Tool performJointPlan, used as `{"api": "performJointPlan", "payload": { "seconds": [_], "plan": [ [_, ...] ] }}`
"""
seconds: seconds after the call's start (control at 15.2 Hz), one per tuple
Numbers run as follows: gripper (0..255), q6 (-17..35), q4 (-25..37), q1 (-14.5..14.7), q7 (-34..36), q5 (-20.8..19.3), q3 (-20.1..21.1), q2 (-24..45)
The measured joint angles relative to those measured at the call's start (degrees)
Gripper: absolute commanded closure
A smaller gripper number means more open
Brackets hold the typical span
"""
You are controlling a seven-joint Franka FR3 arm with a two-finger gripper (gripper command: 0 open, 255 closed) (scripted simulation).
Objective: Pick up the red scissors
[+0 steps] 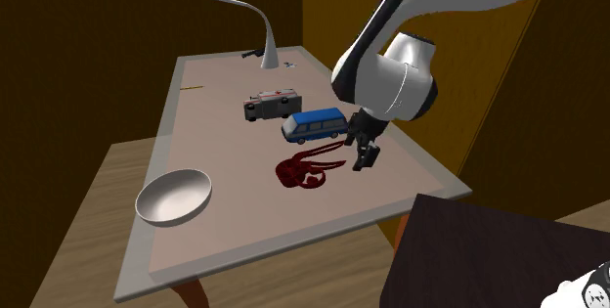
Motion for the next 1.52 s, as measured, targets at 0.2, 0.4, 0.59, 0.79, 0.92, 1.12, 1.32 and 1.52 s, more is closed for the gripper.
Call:
{"api": "performJointPlan", "payload": {
  "seconds": [0.2,0.4,0.59,0.79,0.92,1.12,1.32,1.52],
  "plan": [
    [0,-0.90,7.10,-5.99,-10.52,9.10,5.19,6.66],
    [0,-2.40,14.29,-10.31,-17.65,14.25,8.00,12.67],
    [0,-3.64,22.13,-13.62,-22.90,18.19,10.46,19.18],
    [0,-3.75,24.84,-15.17,-26.22,20.85,11.74,21.91],
    [0,-3.58,25.97,-15.82,-27.78,22.40,12.44,23.42],
    [0,-3.20,27.60,-16.67,-30.01,24.72,13.39,25.64],
    [255,-3.16,28.55,-17.07,-30.88,25.65,13.79,26.91],
    [255,-3.18,28.74,-17.14,-30.94,25.71,13.82,27.10]
  ]
}}
